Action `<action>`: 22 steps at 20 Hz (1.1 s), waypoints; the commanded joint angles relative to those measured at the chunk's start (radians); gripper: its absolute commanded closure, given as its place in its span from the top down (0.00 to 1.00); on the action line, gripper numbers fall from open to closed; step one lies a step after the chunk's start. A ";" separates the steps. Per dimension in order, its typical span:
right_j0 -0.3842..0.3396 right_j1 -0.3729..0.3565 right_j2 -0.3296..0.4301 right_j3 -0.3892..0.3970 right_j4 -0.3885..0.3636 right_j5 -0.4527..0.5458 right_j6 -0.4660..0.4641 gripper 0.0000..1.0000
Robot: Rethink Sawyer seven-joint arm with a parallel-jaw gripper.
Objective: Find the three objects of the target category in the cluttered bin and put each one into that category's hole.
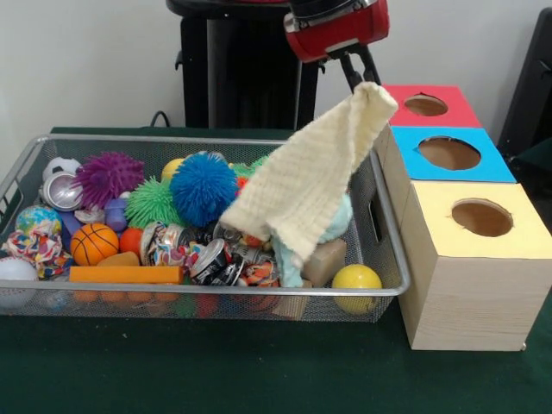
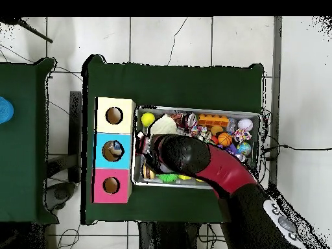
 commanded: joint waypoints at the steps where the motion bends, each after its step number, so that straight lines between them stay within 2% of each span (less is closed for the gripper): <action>1: 0.013 -0.034 -0.012 0.061 0.070 0.123 0.181 0.00; 7: 0.016 -0.028 -0.011 0.060 0.074 0.111 0.160 0.00; 9: 0.023 -0.028 -0.027 0.046 0.050 0.127 0.149 0.00; 10: 0.031 -0.031 -0.043 0.040 0.022 0.133 0.140 1.00; 13: 0.039 -0.030 -0.056 0.022 -0.018 0.130 0.118 1.00; 15: 0.035 -0.012 -0.055 -0.007 -0.064 0.087 0.063 1.00; 17: 0.054 0.003 -0.090 -0.054 -0.104 0.124 0.068 1.00; 20: 0.060 -0.004 -0.097 -0.071 -0.157 0.132 0.033 1.00; 22: 0.075 -0.004 -0.124 -0.117 -0.234 0.168 0.001 1.00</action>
